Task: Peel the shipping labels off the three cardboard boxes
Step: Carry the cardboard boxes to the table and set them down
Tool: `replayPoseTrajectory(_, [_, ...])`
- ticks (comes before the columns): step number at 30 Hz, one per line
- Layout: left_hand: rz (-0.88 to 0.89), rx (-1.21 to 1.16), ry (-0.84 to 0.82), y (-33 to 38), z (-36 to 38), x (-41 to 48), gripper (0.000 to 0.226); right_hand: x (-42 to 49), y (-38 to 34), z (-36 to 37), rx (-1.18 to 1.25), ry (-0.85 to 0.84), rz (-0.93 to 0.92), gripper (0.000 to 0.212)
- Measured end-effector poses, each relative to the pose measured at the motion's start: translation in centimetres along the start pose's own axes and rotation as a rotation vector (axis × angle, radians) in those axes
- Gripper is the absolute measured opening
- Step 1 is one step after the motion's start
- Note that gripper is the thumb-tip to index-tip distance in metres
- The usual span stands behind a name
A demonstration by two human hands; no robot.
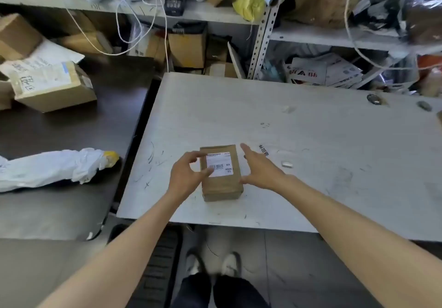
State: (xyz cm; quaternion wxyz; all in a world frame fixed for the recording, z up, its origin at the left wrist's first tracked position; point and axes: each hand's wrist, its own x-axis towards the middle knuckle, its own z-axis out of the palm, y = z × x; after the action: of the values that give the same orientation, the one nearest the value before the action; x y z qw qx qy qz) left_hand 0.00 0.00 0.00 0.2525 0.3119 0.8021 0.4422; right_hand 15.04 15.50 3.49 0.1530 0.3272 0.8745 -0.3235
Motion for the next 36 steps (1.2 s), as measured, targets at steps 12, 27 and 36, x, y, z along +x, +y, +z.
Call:
replayPoseTrajectory(12, [-0.077, -0.273, -0.182, -2.5, 1.1, -1.5, 0.11, 0.7, 0.5, 4.6, 0.442, 0.096, -0.055, 0.106])
replayPoseTrajectory(27, [-0.13, -0.287, -0.217, -3.0, 0.8, -0.8, 0.113, 1.1, 1.2, 5.9, 0.727, 0.172, 0.036, 0.107])
replayPoseTrajectory(36, [-0.032, -0.214, -0.191, 1.2, -1.5, 1.9, 0.111, 1.8, -0.9, 1.4, 0.694, 0.217, -0.054, 0.108])
